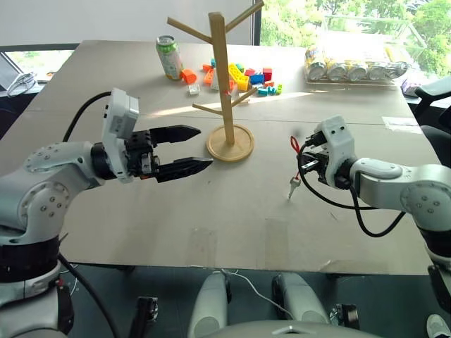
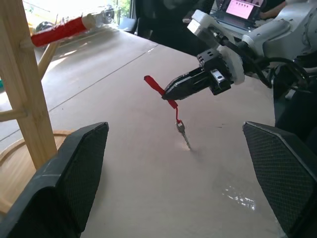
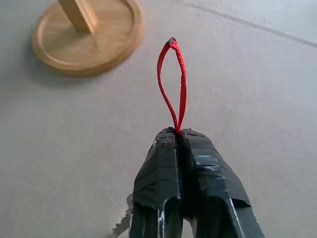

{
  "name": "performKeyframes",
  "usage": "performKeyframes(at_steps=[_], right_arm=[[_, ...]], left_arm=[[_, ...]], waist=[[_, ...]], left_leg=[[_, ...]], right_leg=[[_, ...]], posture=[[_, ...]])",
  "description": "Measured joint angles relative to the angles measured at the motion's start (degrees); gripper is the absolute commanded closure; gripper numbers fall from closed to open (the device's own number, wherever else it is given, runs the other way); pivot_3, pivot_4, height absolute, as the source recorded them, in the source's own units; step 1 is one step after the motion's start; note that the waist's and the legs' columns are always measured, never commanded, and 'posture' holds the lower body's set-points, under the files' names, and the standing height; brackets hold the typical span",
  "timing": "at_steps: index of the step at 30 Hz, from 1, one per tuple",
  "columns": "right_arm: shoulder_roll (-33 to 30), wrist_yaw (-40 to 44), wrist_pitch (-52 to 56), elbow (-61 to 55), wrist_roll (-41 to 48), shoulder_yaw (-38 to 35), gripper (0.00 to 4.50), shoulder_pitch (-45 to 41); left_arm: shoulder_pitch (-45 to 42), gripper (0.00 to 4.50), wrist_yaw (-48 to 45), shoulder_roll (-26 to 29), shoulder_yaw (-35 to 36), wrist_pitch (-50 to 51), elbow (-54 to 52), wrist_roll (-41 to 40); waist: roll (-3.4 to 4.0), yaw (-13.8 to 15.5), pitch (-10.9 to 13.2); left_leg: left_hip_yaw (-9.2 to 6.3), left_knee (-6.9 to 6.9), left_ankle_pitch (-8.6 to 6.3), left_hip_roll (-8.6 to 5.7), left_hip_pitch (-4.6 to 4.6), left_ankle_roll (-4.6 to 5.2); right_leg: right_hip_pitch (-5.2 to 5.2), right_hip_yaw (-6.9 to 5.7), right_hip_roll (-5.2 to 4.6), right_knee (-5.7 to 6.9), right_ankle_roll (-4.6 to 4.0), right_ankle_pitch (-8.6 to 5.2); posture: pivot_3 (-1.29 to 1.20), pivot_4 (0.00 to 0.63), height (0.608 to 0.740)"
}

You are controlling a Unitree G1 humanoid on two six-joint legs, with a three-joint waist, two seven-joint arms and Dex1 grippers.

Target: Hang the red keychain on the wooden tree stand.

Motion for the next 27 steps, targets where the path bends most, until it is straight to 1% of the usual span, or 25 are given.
performKeyframes(at_steps=[4,5,10,14,21,27], right_arm=[[-0.69,8.29,-8.01,-5.36,-9.18,-1.99,4.48,5.55],[-0.70,11.12,-11.24,-6.64,-12.75,-2.34,4.48,7.36],[2.54,18.86,-19.99,-7.56,-22.09,-2.38,4.48,8.81],[6.91,23.29,-22.80,-7.52,-27.48,0.72,4.48,4.86],[14.11,26.19,-20.12,-4.07,-32.47,4.65,4.48,-2.91],[16.27,27.68,-17.40,0.14,-38.43,7.96,4.48,-6.82]], left_arm=[[-1.11,0.00,2.41,-0.24,1.74,1.41,-0.65,-2.47],[-1.95,0.00,3.53,-0.36,1.92,1.96,-1.01,-3.55],[-2.01,0.00,6.81,-0.32,3.97,3.99,-1.86,-6.97],[-1.95,0.00,9.31,0.14,6.63,5.46,-2.64,-9.85],[-1.00,0.00,13.36,0.45,9.28,5.70,-3.71,-12.44],[0.86,0.00,15.33,1.10,11.22,5.76,-4.59,-13.59]], waist=[[-0.01,0.02,0.00],[-0.01,0.03,0.00],[-0.01,-0.20,0.01],[-0.01,-0.14,0.01],[-0.03,0.04,0.00],[-0.02,-0.02,0.01]], left_leg=[[0.01,0.14,0.00,0.00,0.03,-0.01],[0.01,0.16,0.00,-0.01,0.04,-0.01],[0.02,0.18,0.01,0.00,0.20,-0.01],[-0.03,0.18,0.02,0.02,0.24,-0.03],[-0.01,0.18,0.10,-0.02,0.21,-0.17],[-0.02,0.16,0.11,-0.02,0.22,-0.18]], right_leg=[[0.08,0.01,0.00,0.03,0.04,-0.02],[0.11,0.01,-0.01,0.03,0.04,-0.02],[0.17,0.06,0.03,0.13,0.03,0.00],[0.18,0.04,0.06,0.20,-0.03,0.03],[0.21,0.01,-0.03,0.16,-0.13,0.09],[0.20,-0.01,-0.03,0.18,-0.14,0.10]], posture=[[0.00,0.150,0.740],[0.00,0.150,0.740],[0.00,0.150,0.740],[0.00,0.150,0.740],[0.00,0.150,0.740],[0.00,0.150,0.740]])
